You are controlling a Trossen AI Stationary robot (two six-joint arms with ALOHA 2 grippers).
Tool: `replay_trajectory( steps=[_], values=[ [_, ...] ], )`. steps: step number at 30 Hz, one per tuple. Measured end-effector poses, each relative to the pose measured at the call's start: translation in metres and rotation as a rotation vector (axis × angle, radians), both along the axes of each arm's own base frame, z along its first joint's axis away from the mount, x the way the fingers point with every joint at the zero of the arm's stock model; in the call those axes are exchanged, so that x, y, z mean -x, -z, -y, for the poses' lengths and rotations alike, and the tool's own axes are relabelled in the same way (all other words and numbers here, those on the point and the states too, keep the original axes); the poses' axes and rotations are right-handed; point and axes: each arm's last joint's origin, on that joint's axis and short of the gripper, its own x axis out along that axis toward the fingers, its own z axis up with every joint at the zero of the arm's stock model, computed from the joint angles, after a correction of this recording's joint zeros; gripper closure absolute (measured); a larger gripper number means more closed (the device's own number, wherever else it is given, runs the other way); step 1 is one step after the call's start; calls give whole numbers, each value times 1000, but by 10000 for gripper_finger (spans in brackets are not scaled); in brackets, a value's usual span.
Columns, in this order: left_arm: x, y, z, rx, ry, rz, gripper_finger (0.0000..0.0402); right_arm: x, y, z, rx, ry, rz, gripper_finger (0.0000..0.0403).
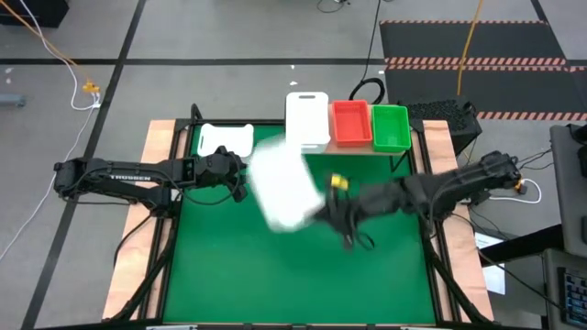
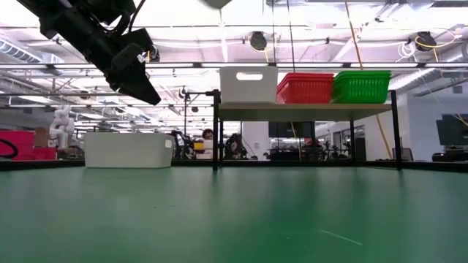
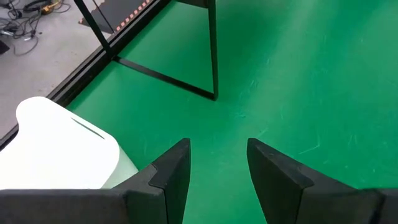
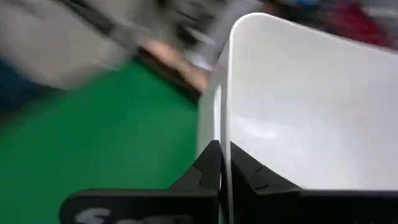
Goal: Stack baskets on shelf by color
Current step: Stack the bottom white bin on top of the white bin on the shelf
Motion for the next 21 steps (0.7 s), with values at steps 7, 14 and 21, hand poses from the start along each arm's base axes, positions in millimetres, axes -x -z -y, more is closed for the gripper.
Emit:
replay_trajectory(
  steps=[7,14,21],
  values=[
    [0,0,0,-3,2,-2,243,-15,-18,77,175,330,58,402],
    [-1,-1,0,-8,-2,9,243,-17,-8,149,87,498,10,402],
    [-1,-1,0,-8,-2,14,243,-6,6,178,36,534,-127,403]
  ],
)
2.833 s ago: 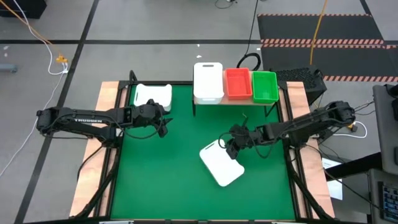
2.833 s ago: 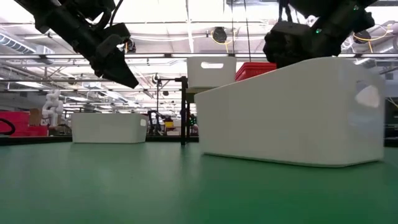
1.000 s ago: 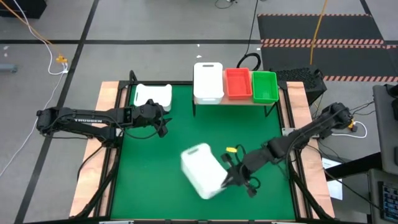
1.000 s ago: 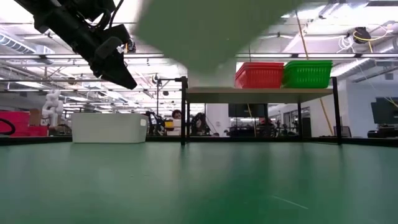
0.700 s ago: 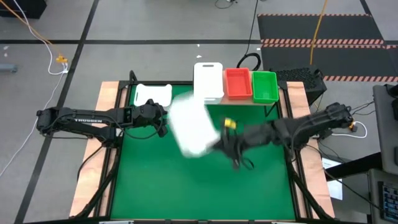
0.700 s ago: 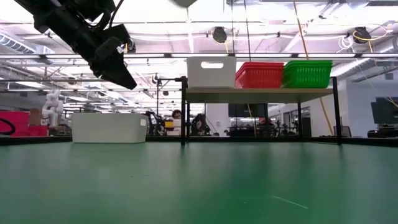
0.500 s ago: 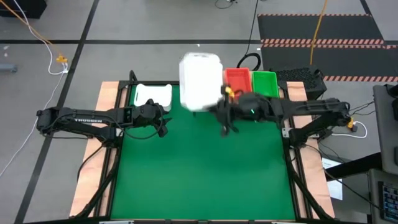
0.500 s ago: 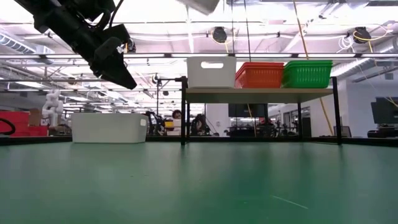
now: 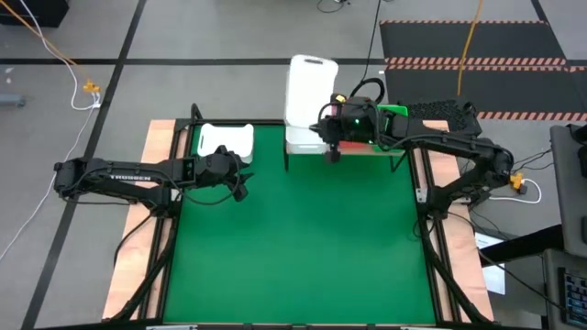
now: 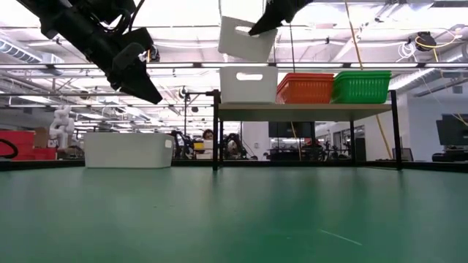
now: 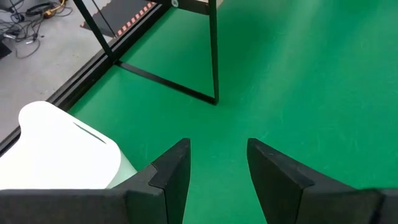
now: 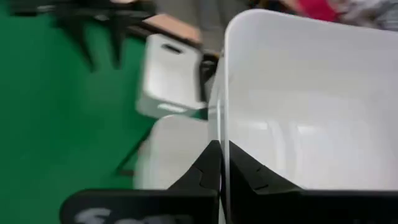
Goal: Stack baskets on shelf by color
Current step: Stack the bottom white bin on top of the white bin on the shelf
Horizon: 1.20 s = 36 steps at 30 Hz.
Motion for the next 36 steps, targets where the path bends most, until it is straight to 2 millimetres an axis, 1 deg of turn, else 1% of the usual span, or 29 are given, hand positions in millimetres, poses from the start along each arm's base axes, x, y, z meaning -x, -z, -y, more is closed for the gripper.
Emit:
replay_trajectory(
  steps=[4,8,15,28,36],
  values=[
    [0,0,0,-1,0,4,243,5,6,7,-89,-38,-40,403],
    [0,0,0,2,-2,5,243,7,7,10,-121,-35,-46,403],
    [0,0,0,2,-2,5,243,8,8,8,-163,-74,-48,403],
    [0,0,0,3,-3,5,243,12,12,13,-182,-50,-88,403],
    [0,0,0,3,-3,5,243,6,21,16,-190,-73,-124,403]
  ],
)
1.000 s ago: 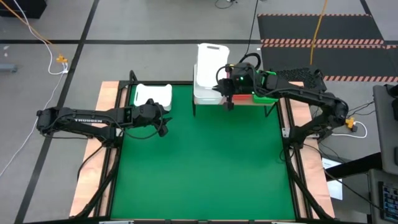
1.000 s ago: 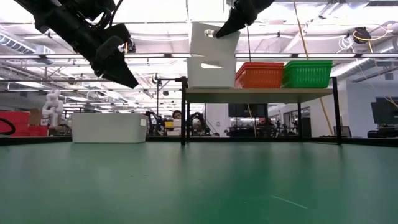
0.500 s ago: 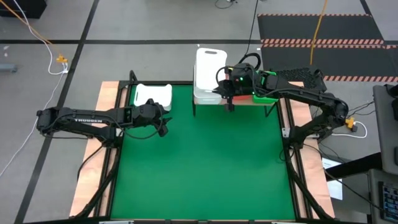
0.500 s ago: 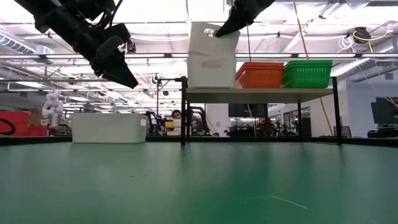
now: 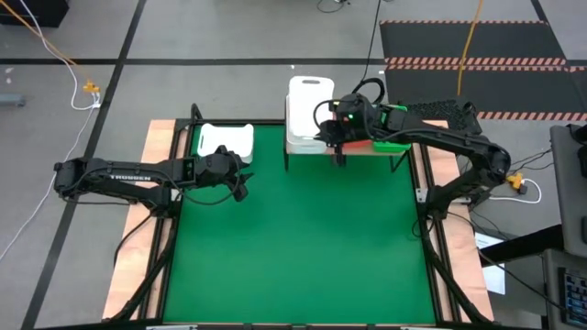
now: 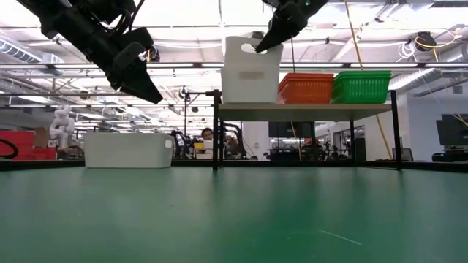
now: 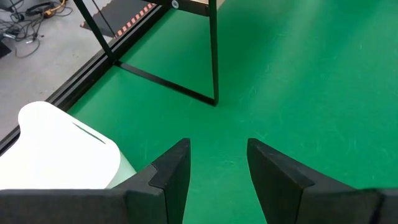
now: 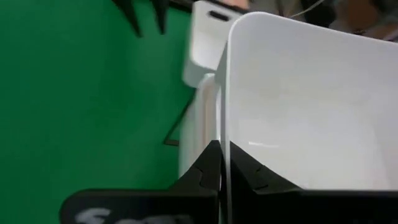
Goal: Stack baskets on shelf by color
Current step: Stack the bottom white bin on top of the white bin on the shelf
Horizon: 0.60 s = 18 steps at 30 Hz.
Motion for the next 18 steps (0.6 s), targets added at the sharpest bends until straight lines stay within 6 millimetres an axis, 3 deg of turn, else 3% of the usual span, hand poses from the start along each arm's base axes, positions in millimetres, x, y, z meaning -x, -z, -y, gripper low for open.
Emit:
replay_trajectory(
  steps=[10,18],
  values=[
    [0,0,0,-4,4,-3,243,0,3,10,-44,-3,9,395],
    [0,0,0,-14,11,-8,243,1,1,12,-48,16,26,307]
  ],
)
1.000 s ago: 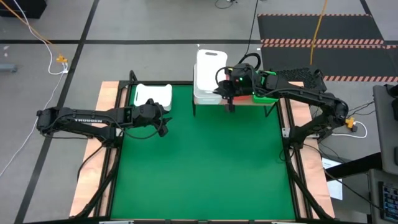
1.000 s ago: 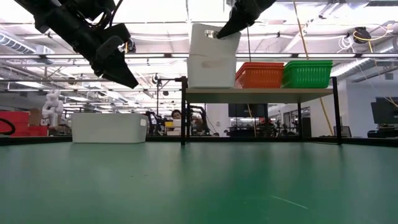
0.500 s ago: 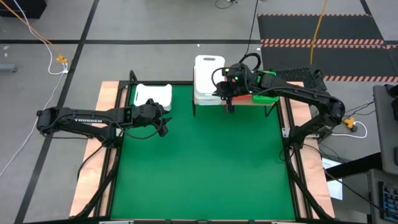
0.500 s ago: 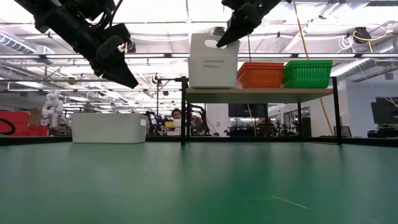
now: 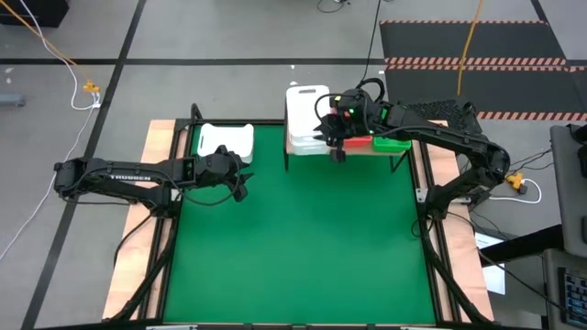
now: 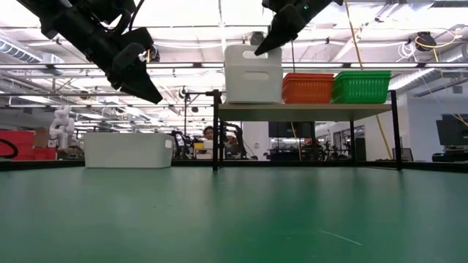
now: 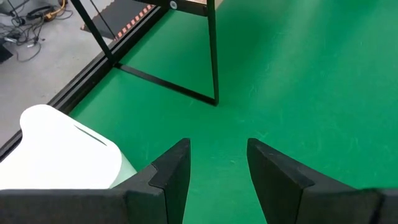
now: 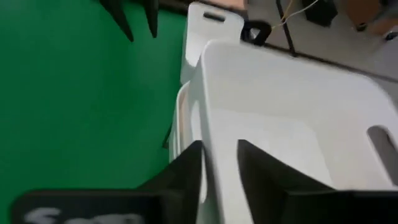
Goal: Stack baskets on shelf by color
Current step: Stack the bottom white bin on top of the white bin on the shelf, then stack the white bin on top of the white bin on the shelf
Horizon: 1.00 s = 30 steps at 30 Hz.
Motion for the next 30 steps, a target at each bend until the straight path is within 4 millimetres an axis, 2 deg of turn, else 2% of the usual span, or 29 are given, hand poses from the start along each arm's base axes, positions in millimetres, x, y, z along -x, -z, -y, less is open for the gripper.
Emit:
replay_trajectory(
  steps=[3,8,11,15,17,20,25,30],
  values=[
    [0,0,0,-14,9,-8,243,1,-11,0,25,62,80,271],
    [6,5,-6,-30,-25,-90,243,14,-49,-19,145,86,288,249],
    [13,10,-21,7,-128,-132,243,26,-72,-35,130,69,423,250],
    [23,16,-52,19,-281,-181,243,42,-90,-56,84,32,529,256],
    [25,22,-66,-7,-302,-230,243,46,-93,-64,76,4,533,259],
    [25,33,-79,22,-223,-303,243,45,-92,-74,58,-31,521,261],
    [25,57,-89,36,-186,-454,243,39,-86,-83,39,-67,474,261],
    [24,61,-96,-2,-185,-495,257,29,-76,-91,31,-100,448,261]
  ],
)
